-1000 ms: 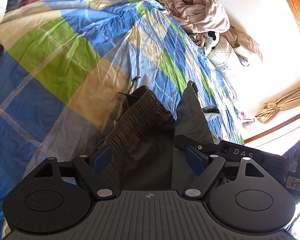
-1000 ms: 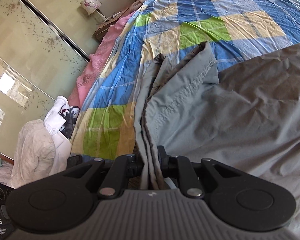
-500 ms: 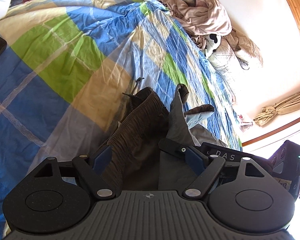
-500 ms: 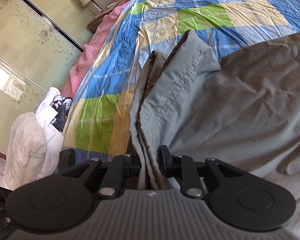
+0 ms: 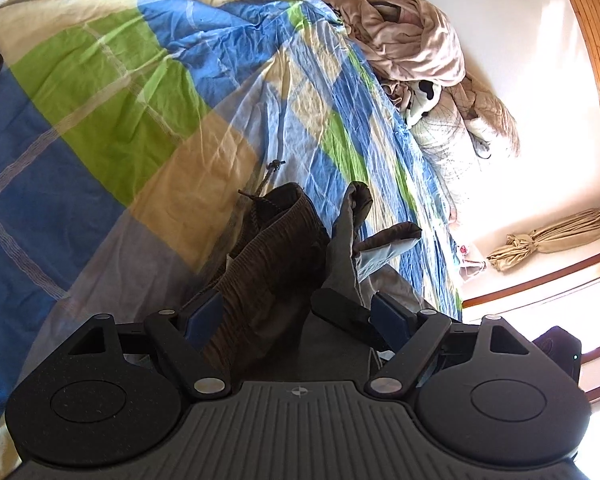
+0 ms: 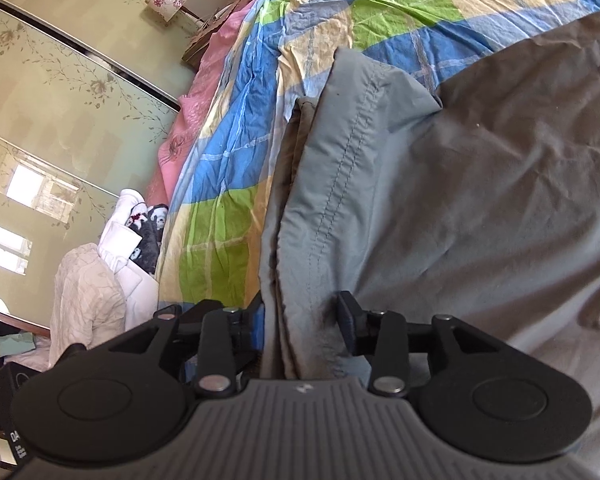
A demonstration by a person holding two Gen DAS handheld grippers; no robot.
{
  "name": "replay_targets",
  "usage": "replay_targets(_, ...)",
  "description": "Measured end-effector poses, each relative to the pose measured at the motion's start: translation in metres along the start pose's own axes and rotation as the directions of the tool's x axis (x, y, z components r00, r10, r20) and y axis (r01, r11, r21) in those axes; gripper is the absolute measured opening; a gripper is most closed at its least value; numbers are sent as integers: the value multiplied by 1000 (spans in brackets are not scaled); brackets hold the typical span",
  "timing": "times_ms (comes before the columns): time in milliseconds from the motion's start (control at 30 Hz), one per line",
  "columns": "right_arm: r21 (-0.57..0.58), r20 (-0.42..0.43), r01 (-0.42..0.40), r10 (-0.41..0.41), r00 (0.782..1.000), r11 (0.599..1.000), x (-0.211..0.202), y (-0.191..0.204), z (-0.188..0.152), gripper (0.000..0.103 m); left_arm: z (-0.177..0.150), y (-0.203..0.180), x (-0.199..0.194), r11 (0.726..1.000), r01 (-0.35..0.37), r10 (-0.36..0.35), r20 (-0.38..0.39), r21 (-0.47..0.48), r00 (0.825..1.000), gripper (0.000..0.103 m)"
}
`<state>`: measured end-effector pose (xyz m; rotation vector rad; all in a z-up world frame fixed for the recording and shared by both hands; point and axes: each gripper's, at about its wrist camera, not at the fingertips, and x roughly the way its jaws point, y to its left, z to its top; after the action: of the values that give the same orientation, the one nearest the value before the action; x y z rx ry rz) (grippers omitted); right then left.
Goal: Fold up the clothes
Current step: 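Bring the right gripper beside the left gripper at the waistband and press the fold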
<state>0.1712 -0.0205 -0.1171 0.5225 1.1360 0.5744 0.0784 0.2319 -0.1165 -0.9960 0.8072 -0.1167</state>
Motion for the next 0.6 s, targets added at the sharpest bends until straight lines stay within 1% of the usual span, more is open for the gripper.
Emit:
replay_targets(133,70,1,-63,63,998,996,-5,-11,2,41,2,0,5,999,38,-38,-6,-20,999,86)
replay_targets(233,135,11,-116,116,993,984,-10,-21,4,45,3,2,8,997,66,-66,-9,-46,998,86)
replay_targets(300,158,19,-143,141,990,977,-15,-25,6,48,3,3,13,996,73,-74,-18,-51,997,86)
replay_targets(367,158,38,-150,145,989,976,-25,-27,8,49,3,3,19,995,82,-84,-30,-52,996,86)
replay_targets(400,153,45,-144,139,989,978,-29,-28,9,49,3,3,22,996,79,-81,-35,-51,996,86)
replay_targets(500,133,76,-143,134,988,981,-47,-36,11,50,4,2,27,1000,22,-22,-33,-11,999,86)
replay_targets(600,141,109,-133,118,987,981,-69,-53,11,51,3,2,30,1000,1,0,-37,28,999,86)
